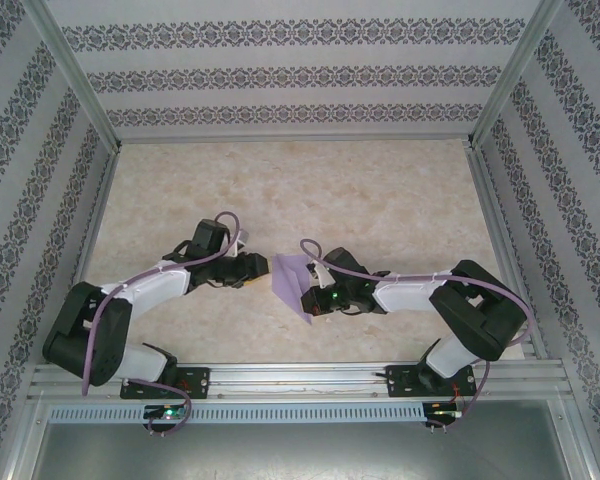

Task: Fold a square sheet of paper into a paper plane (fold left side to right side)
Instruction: Fourth fold the wing at the center of the table.

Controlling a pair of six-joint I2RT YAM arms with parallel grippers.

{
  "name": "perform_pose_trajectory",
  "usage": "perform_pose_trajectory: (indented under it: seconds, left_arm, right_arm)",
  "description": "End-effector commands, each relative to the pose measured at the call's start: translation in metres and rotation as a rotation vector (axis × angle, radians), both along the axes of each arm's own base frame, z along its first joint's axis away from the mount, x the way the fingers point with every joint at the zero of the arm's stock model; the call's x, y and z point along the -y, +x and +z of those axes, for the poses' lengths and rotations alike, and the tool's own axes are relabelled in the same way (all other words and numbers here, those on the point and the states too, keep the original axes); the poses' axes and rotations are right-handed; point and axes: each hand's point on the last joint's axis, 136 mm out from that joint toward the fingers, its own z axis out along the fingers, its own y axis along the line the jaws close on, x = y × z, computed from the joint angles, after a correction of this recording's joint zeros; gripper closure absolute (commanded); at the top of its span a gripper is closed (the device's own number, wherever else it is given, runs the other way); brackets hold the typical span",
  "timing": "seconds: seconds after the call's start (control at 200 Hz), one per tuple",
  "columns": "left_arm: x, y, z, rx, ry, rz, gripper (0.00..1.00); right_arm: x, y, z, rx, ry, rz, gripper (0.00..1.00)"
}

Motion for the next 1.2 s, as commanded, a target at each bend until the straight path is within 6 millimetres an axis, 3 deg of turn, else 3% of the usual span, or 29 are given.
perform_pose_trajectory:
  seconds: [0.0,0.285,0.495,0.844,1.194]
  left_arm:
    - [0.011,0.008,0.004,0.038,0.004,-0.001,0.51]
    - [0.038,0.010,-0.008,0.021,0.032,-0.037,0.49]
    - [0.047,0.014,-0.019,-0.006,0.061,-0.041,0.50]
    - [0.055,0.022,-0.032,-0.035,0.096,-0.049,0.57]
    - [0.047,0.021,-0.054,-0.090,0.170,-0.038,0.57]
  right_arm:
    - [-0.005,-0.002,0.009,-0.014,0.084,0.019,0.99]
    - [-0.001,-0.001,0.004,-0.043,0.116,0.015,0.98]
    - [-0.001,-0.001,0.001,-0.060,0.125,0.016,0.98]
    - [-0.003,0.000,-0.001,-0.068,0.129,0.016,0.98]
    - [0.000,0.000,-0.005,-0.077,0.122,0.011,0.95]
